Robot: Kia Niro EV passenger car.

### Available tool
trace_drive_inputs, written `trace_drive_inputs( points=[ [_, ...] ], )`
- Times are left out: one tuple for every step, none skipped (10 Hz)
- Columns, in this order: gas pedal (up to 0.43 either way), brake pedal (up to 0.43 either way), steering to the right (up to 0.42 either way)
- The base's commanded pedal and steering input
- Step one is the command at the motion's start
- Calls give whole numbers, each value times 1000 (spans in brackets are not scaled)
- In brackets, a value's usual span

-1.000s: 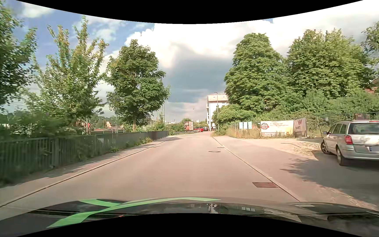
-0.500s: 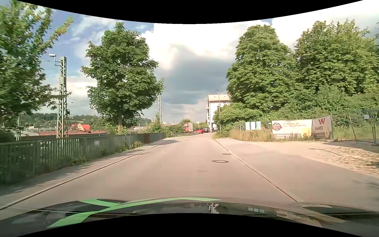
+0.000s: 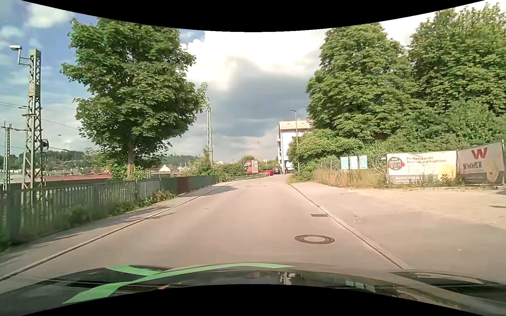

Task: Follow the waypoints while adhering to traffic rules and regulations

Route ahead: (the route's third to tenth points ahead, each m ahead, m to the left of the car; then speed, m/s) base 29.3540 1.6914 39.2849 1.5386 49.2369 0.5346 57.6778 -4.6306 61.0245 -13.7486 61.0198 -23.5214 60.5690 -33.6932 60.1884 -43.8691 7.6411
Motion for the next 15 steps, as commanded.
trace_drive_inputs(
  points=[
    [189,0,-12],
    [189,0,-12],
    [189,0,-12],
    [189,0,-10],
    [189,0,-6],
    [189,0,-6],
    [189,0,-5],
    [189,0,-5],
    [189,0,-5],
    [189,0,-5],
    [177,0,-4],
    [177,0,-4],
    [177,0,-3],
    [157,0,-4],
    [157,0,-3]
  ],
)
